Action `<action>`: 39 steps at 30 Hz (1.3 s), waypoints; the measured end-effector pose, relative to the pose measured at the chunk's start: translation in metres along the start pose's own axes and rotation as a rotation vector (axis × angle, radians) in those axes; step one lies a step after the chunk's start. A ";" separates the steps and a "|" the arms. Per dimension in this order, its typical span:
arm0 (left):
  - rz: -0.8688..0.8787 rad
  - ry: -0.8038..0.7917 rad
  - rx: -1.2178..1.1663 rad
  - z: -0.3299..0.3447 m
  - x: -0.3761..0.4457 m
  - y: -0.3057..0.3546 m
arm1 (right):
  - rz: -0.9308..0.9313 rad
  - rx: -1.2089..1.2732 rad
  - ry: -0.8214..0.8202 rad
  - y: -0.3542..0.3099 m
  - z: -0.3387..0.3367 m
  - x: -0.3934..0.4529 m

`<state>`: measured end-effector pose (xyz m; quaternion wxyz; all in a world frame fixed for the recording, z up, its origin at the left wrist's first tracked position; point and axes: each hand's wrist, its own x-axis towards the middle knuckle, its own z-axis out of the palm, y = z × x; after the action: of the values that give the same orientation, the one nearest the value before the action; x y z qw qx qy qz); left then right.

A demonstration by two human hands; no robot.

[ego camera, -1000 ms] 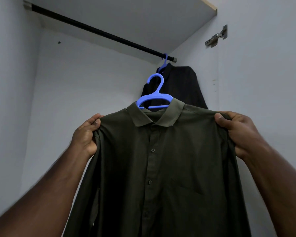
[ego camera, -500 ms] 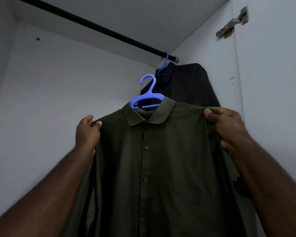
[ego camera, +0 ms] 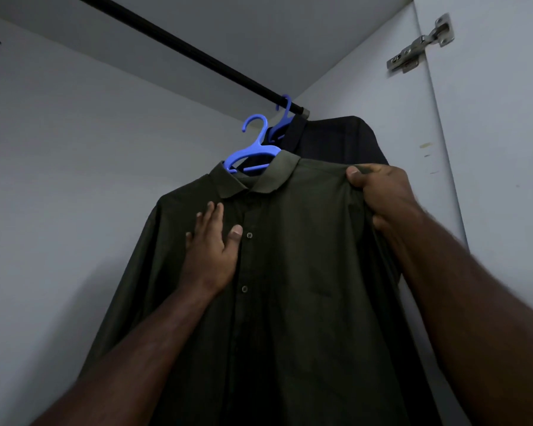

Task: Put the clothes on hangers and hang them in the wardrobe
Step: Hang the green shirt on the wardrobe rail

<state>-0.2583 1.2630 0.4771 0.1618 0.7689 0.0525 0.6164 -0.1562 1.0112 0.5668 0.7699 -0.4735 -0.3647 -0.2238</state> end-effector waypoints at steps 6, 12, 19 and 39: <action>0.047 -0.052 -0.014 0.020 0.028 0.012 | -0.041 -0.031 0.044 0.000 0.007 0.047; 0.060 -0.076 0.028 0.051 0.051 0.021 | -0.113 -0.110 0.092 0.000 0.017 0.086; 0.049 -0.048 0.046 0.066 0.074 0.019 | -0.176 -0.146 0.105 -0.001 0.039 0.126; 0.091 -0.105 0.011 0.071 0.100 0.000 | -0.118 -0.247 0.100 -0.016 0.076 0.162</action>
<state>-0.1668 1.2781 0.5565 0.1319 0.8026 0.0123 0.5816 -0.0916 1.0713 0.7228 0.7085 -0.5308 -0.3224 -0.3352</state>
